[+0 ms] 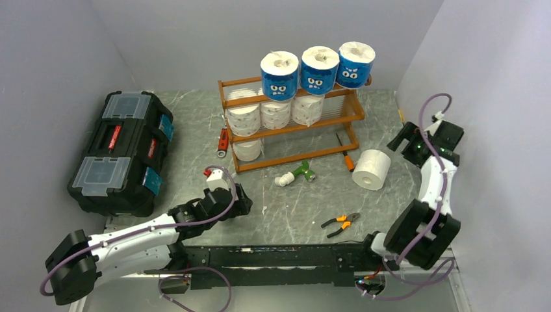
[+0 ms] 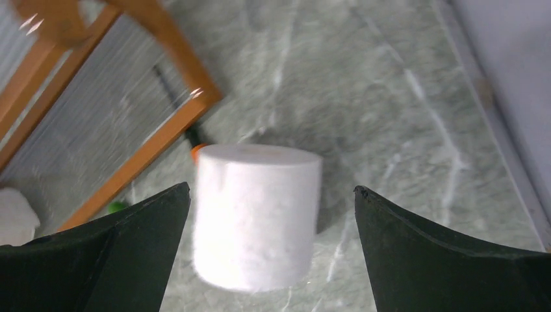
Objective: Place and organize the paper towels onto the shelf
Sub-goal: Move the paper towel to the center of the board.
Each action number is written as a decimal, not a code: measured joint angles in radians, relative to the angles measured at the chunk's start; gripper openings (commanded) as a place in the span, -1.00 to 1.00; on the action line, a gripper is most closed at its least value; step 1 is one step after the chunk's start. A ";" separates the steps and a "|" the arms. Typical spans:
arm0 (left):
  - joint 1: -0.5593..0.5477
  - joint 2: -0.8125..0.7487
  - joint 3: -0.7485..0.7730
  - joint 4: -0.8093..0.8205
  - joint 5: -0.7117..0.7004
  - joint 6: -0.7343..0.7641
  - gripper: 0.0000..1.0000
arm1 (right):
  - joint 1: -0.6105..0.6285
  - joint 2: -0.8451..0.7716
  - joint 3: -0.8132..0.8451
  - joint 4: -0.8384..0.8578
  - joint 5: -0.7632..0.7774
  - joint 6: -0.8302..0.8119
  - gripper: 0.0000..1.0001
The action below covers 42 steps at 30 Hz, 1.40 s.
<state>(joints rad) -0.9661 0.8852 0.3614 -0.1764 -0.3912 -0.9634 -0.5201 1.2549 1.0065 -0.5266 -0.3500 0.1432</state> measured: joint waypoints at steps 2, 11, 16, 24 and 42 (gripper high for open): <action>0.000 -0.006 -0.007 0.004 0.000 0.000 0.74 | -0.062 0.065 0.029 0.003 -0.005 0.008 0.99; -0.001 -0.032 -0.043 0.007 -0.018 0.000 0.75 | -0.098 0.069 -0.146 0.110 0.058 0.033 0.99; -0.001 -0.009 -0.040 0.008 -0.026 0.001 0.74 | -0.041 0.056 -0.155 0.204 0.163 0.053 0.99; -0.001 0.074 -0.021 0.009 -0.025 0.000 0.74 | 0.041 0.056 -0.254 0.422 0.291 0.050 0.99; 0.000 0.177 0.076 0.001 -0.034 -0.001 0.75 | 0.236 0.069 -0.578 1.137 0.254 0.021 0.99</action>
<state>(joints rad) -0.9665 1.0618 0.4377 -0.1753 -0.4255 -0.9642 -0.2840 1.3243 0.4282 0.6106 -0.0956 0.1642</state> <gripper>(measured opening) 0.876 0.994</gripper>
